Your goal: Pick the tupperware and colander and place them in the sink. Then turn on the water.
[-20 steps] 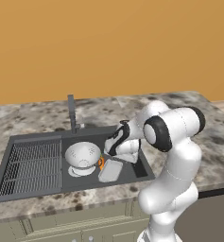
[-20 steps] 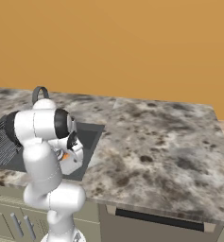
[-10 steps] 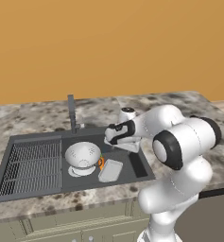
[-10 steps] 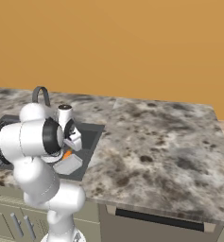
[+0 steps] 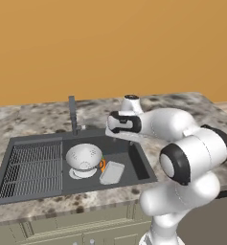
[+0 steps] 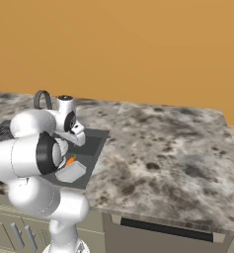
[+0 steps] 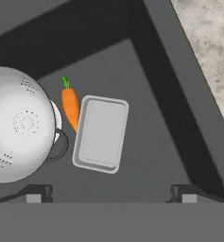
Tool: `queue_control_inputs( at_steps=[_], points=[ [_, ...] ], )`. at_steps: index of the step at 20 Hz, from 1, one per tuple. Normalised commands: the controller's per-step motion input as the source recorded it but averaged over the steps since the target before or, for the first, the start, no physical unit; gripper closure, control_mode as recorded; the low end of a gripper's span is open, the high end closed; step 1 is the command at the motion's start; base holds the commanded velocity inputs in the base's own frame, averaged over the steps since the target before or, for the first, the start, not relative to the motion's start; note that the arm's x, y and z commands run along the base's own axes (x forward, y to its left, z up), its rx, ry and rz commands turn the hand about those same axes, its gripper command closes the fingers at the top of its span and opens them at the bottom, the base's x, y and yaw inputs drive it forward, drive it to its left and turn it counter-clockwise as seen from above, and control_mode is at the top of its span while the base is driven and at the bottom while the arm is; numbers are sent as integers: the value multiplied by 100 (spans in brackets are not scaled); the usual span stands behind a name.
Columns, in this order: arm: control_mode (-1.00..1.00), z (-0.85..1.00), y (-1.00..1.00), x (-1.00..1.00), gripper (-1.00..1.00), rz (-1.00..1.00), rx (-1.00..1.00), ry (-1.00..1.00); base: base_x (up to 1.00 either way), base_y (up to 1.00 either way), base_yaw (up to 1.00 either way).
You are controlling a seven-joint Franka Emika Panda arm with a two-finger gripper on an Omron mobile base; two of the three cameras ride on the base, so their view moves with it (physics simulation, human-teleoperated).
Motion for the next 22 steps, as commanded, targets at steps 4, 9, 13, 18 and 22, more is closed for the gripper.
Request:
queue_control_inputs(
  at_steps=[4,9,13,18,22],
  points=[
    [-100,48,1,0,-100,14,0,-4,0,0,0],
    [-100,39,0,2,-100,12,0,-7,0,0,0],
    [-100,31,0,2,-100,12,0,-5,0,0,0],
    [-100,36,0,0,-100,6,0,-10,0,0,0],
    [-100,22,3,0,-100,2,0,-12,0,0,0]
  ],
)
